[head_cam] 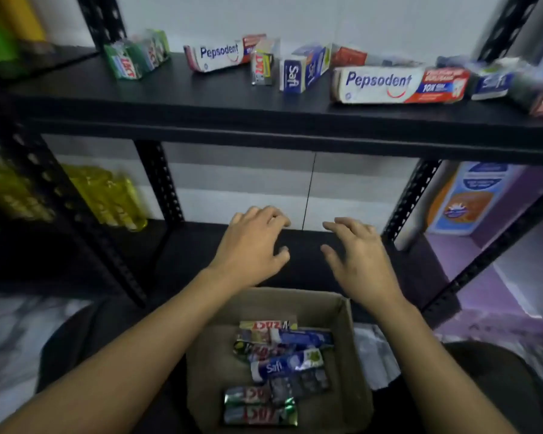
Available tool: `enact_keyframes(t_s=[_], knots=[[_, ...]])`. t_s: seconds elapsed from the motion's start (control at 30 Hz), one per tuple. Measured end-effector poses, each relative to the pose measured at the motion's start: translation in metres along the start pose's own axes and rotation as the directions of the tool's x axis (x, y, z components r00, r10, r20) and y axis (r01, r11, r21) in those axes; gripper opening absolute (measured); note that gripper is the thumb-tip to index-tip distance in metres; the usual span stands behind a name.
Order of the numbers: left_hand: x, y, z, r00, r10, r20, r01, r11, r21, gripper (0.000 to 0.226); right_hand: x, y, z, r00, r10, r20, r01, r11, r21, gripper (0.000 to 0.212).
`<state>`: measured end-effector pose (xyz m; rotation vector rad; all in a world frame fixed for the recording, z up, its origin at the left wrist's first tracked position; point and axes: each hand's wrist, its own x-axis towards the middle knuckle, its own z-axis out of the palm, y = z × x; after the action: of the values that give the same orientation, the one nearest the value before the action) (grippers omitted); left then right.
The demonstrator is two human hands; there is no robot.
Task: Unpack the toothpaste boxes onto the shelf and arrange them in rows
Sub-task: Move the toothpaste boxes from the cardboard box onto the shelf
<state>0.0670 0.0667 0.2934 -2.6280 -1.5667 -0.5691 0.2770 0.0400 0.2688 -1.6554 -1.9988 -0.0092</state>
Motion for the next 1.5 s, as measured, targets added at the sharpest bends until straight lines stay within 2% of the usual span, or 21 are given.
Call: enact_keyframes(t_s=[0.17, 0.27, 0.37, 0.47, 0.63, 0.77, 0.83, 0.93, 1.03, 1.23, 1.5], knots=[[-0.055, -0.026, 0.068, 0.945, -0.123, 0.303, 0.120, 0.992, 0.029, 0.052, -0.043, 0.007, 0.068, 0.952, 0.080, 0.295, -0.096, 0.995, 0.040, 0.047], [-0.080, -0.038, 0.108, 0.890, -0.164, 0.425, 0.158, 0.986, 0.050, 0.051, -0.066, 0.019, 0.104, 0.885, 0.100, 0.455, -0.108, 0.994, -0.010, 0.042], [-0.102, -0.046, 0.142, 0.834, -0.209, 0.510, 0.236, 0.972, 0.012, 0.040, -0.087, 0.035, 0.136, 0.793, 0.151, 0.590, -0.161, 0.986, -0.037, 0.043], [-0.122, -0.048, 0.173, 0.796, -0.219, 0.564, 0.301, 0.952, -0.054, 0.039, -0.104, 0.044, 0.155, 0.712, 0.195, 0.675, -0.231, 0.972, -0.037, 0.046], [-0.151, -0.050, 0.218, 0.725, -0.253, 0.640, 0.426, 0.896, -0.128, 0.041, -0.126, 0.057, 0.183, 0.549, 0.273, 0.790, -0.331, 0.939, -0.095, 0.038], [-0.177, -0.062, 0.241, 0.643, -0.311, 0.700, 0.515, 0.852, -0.095, 0.036, -0.136, 0.056, 0.205, 0.488, 0.277, 0.828, -0.336, 0.935, -0.114, 0.030], [-0.189, -0.069, 0.255, 0.564, -0.375, 0.736, 0.587, 0.809, -0.037, 0.041, -0.140, 0.053, 0.220, 0.438, 0.238, 0.867, -0.288, 0.951, -0.115, 0.034], [-0.201, -0.073, 0.275, 0.473, -0.429, 0.769, 0.647, 0.762, 0.028, 0.050, -0.147, 0.048, 0.243, 0.364, 0.193, 0.911, -0.204, 0.971, -0.125, 0.056], [-0.210, -0.072, 0.294, 0.404, -0.446, 0.799, 0.667, 0.742, 0.076, 0.058, -0.156, 0.046, 0.258, 0.337, 0.196, 0.921, -0.163, 0.975, -0.148, 0.070], [-0.213, -0.077, 0.319, 0.304, -0.468, 0.830, 0.748, 0.656, 0.096, 0.065, -0.165, 0.050, 0.277, 0.424, 0.198, 0.884, -0.157, 0.977, -0.144, 0.069], [-0.221, -0.082, 0.328, 0.287, -0.469, 0.835, 0.813, 0.581, 0.047, 0.047, -0.171, 0.052, 0.285, 0.465, 0.197, 0.863, -0.215, 0.971, -0.106, 0.062]])
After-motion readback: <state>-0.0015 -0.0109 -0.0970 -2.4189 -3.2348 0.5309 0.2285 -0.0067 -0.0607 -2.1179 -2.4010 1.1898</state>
